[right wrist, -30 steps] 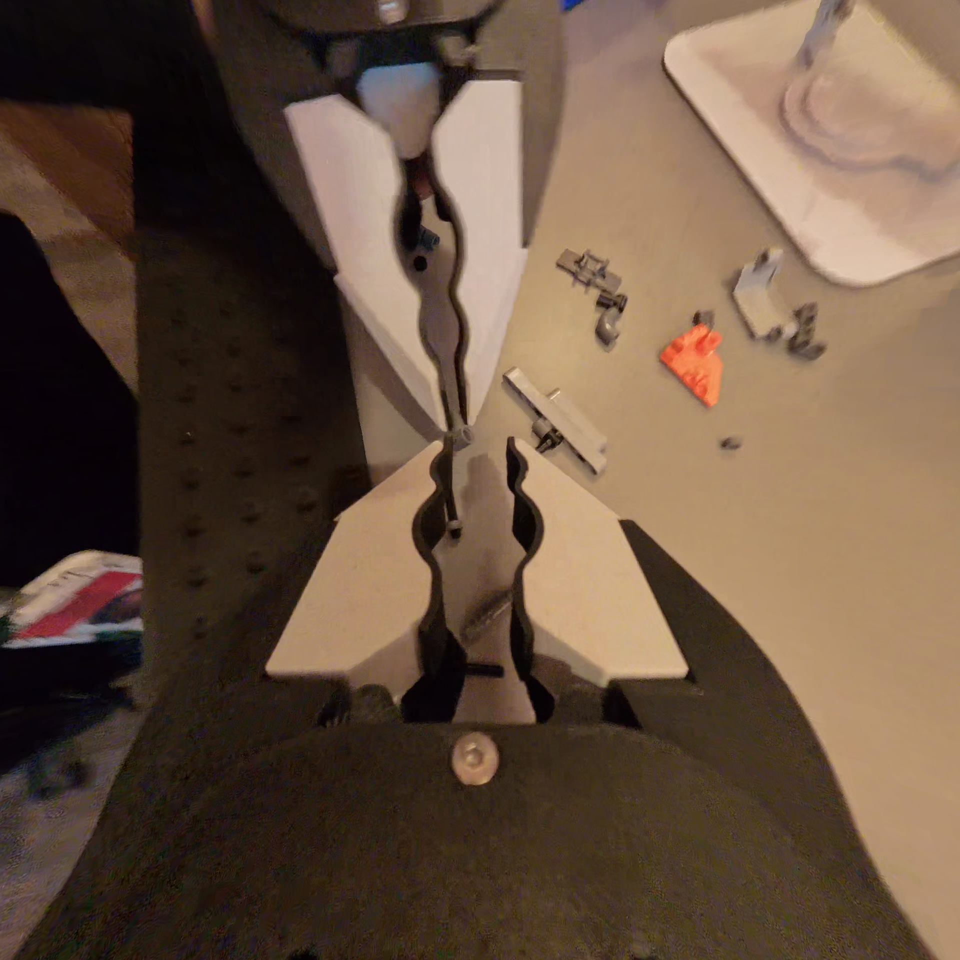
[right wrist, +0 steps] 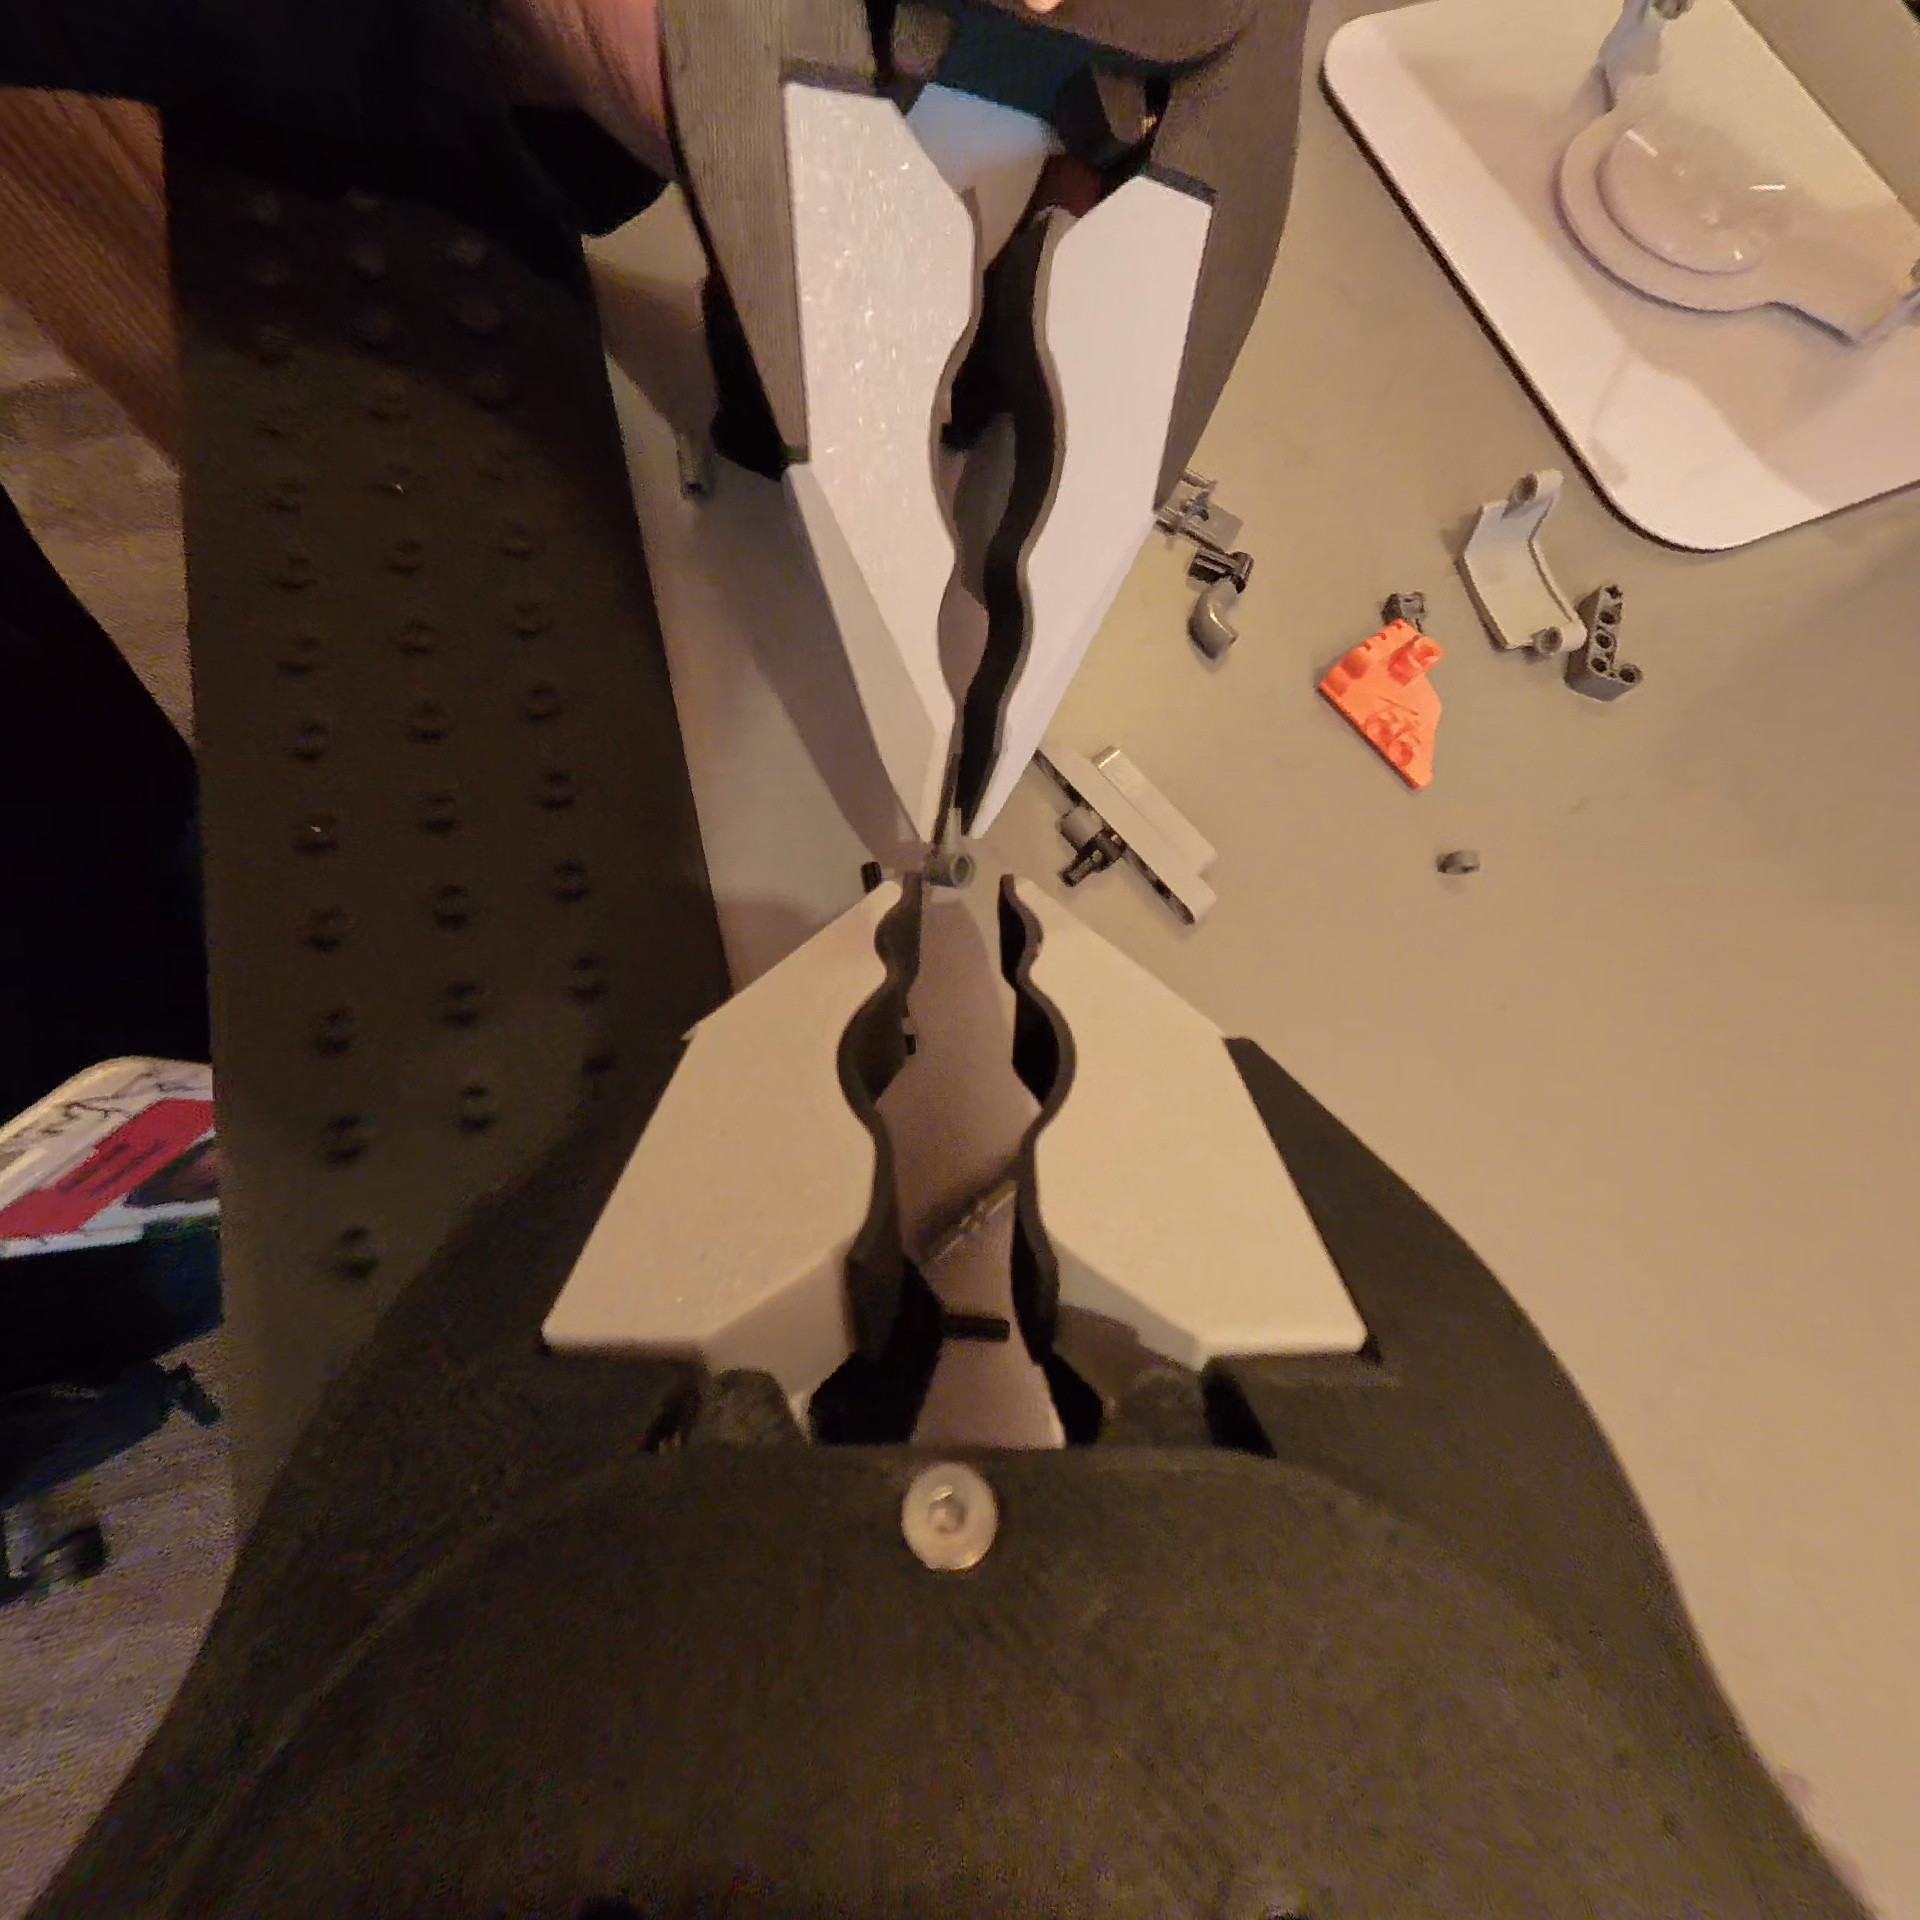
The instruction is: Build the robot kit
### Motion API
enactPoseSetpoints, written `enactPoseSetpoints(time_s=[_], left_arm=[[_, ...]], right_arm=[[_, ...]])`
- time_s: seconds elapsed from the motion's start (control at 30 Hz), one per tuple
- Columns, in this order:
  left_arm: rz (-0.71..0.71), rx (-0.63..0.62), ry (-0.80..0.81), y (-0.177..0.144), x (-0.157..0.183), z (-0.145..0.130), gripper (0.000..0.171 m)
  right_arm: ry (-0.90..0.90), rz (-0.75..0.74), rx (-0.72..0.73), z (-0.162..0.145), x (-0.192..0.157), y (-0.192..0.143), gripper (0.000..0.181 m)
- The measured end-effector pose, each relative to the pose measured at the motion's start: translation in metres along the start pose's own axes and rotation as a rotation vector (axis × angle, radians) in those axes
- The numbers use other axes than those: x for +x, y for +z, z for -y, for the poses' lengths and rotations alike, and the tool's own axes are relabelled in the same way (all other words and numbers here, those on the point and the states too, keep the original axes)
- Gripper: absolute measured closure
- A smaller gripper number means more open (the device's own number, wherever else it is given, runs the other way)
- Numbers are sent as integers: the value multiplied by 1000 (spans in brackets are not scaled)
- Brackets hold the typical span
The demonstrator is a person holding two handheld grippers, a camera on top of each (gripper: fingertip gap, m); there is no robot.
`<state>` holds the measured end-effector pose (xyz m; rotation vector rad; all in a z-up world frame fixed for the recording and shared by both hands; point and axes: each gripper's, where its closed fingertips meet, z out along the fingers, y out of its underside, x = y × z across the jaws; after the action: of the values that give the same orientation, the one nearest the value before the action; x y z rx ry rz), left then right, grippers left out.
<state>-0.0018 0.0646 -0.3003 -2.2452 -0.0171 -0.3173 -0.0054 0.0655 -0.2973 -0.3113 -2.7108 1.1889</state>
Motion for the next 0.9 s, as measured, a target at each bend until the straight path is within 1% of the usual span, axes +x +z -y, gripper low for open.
enactPoseSetpoints(time_s=[0.07, 0.17, 0.27, 0.33, 0.4, 0.47, 0.5, 0.57, 0.6, 0.63, 0.7, 0.77, 0.8, 0.9], left_arm=[[-7, 12, -8, -1, -1, 1, 169], [-27, 32, -22, -1, 0, 3, 169], [-59, 58, -54, -2, 2, 7, 169], [-88, 77, -87, -4, 3, 9, 169], [-108, 102, -120, -5, 2, 11, 169], [-112, 109, -131, -5, 2, 12, 169], [-98, 106, -126, -6, 0, 11, 168], [-26, 101, -114, -12, -10, 10, 162], [10, 100, -112, -16, -17, 10, 162], [61, 82, -107, -19, -25, 6, 161], [136, 55, -96, -22, -40, 2, 154], [199, -14, -84, -20, -52, -9, 150], [224, -47, -74, -19, -57, -14, 150], [228, -107, -65, -12, -60, -22, 150]], right_arm=[[-24, -3, -1, 0, -2, 0, 165], [-24, -2, 7, 1, -3, 1, 167], [-91, -44, -11, 1, -2, 3, 172], [-105, -71, -10, 3, -1, 3, 174], [-92, -76, 3, 4, 0, 1, 175], [-34, -55, 12, 4, 1, 2, 175], [4, -49, 5, 1, 3, 2, 175], [102, -44, -32, -8, 11, 3, 175], [155, -49, -46, -12, 16, 4, 175], [208, -43, -63, -16, 19, 6, 175], [283, -39, -114, -25, 25, 11, 175], [344, -18, -148, -29, 26, 17, 175], [360, -17, -167, -32, 28, 20, 175], [393, -14, -180, -31, 31, 26, 174]])
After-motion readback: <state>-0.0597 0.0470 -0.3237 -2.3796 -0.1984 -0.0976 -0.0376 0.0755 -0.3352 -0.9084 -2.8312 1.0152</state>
